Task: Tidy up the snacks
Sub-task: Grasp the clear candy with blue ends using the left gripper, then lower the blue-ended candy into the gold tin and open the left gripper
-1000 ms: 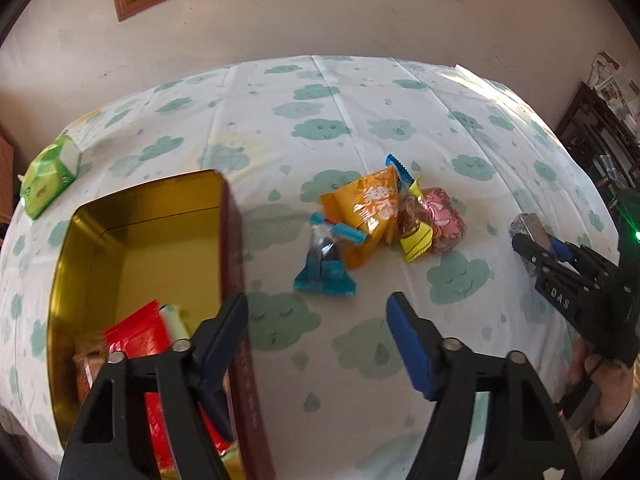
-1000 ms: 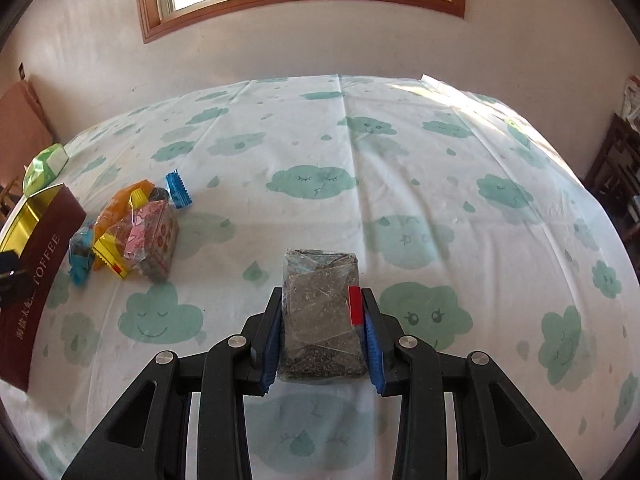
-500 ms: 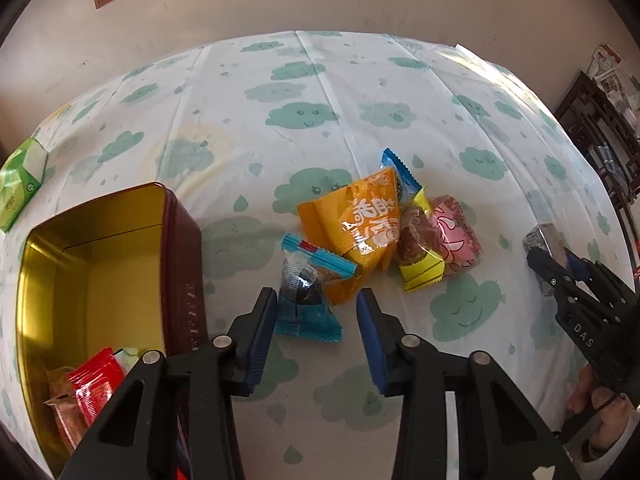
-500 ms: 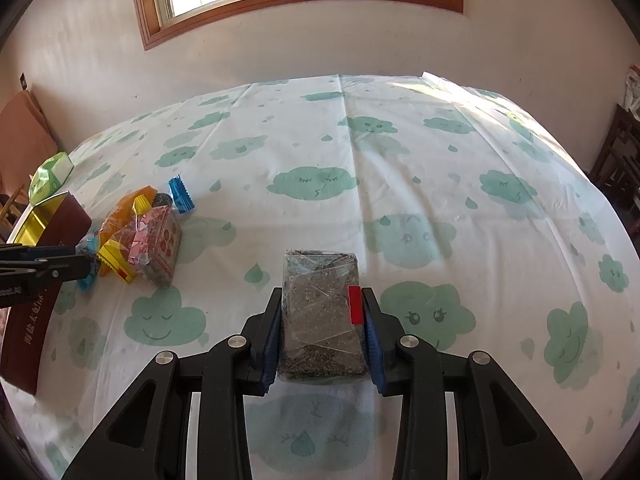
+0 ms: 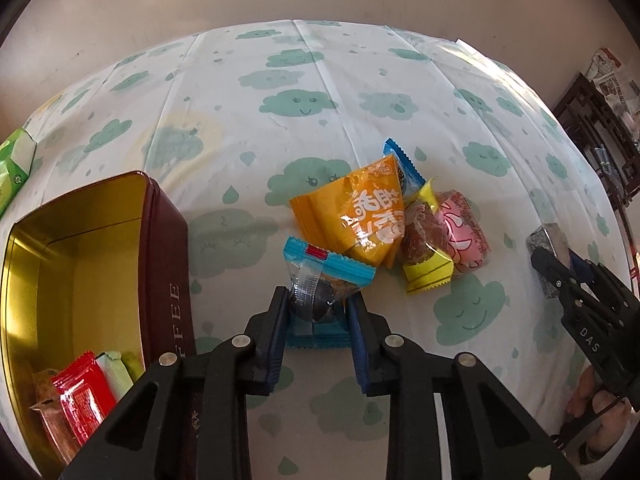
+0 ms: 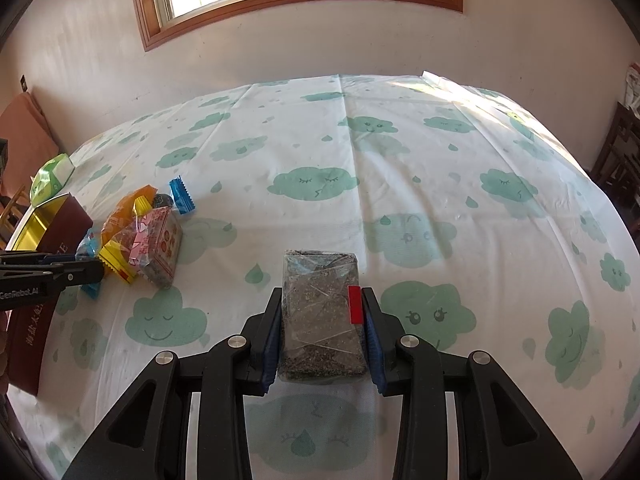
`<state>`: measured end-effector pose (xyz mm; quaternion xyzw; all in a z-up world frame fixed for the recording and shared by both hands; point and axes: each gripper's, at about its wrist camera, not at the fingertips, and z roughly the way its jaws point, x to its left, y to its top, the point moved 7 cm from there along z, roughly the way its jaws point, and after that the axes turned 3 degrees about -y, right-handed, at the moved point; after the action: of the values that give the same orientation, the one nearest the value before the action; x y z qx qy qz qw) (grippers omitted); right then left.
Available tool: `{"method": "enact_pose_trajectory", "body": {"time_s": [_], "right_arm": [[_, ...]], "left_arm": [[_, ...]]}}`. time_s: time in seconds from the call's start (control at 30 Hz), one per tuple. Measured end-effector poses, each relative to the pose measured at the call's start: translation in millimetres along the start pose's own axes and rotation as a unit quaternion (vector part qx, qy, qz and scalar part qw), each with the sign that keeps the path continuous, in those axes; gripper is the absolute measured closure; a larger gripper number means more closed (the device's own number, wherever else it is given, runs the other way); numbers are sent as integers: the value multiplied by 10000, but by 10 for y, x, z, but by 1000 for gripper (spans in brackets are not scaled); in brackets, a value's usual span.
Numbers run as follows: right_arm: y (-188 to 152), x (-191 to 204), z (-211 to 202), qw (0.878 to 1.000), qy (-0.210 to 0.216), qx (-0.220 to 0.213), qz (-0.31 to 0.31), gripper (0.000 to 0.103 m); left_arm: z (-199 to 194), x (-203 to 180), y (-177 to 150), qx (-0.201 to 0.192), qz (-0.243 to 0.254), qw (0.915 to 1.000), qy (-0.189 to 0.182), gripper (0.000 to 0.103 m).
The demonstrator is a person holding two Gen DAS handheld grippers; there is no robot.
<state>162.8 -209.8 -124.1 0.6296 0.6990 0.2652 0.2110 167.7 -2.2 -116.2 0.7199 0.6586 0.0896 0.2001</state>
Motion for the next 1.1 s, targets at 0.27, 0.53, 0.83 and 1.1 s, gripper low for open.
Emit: {"method": "enact_pose_trajectory", "body": {"time_s": [0.27, 0.53, 0.83, 1.1], "right_arm": [[2, 10, 1, 10000, -33, 3, -14, 66], [2, 38, 8, 9999, -119, 15, -77, 66], [3, 55, 10, 9998, -162, 19, -105, 66], [-3, 64, 15, 9996, -224, 25, -146, 66]], "left_arm": [[-134, -17, -64, -47, 18, 10000, 5, 78], [-360, -28, -116, -175, -23, 9998, -71, 78], [-762, 180, -80, -534, -259, 9982, -38, 78], [-1017, 750, -29, -814, -652, 9937, 402, 78]]}}
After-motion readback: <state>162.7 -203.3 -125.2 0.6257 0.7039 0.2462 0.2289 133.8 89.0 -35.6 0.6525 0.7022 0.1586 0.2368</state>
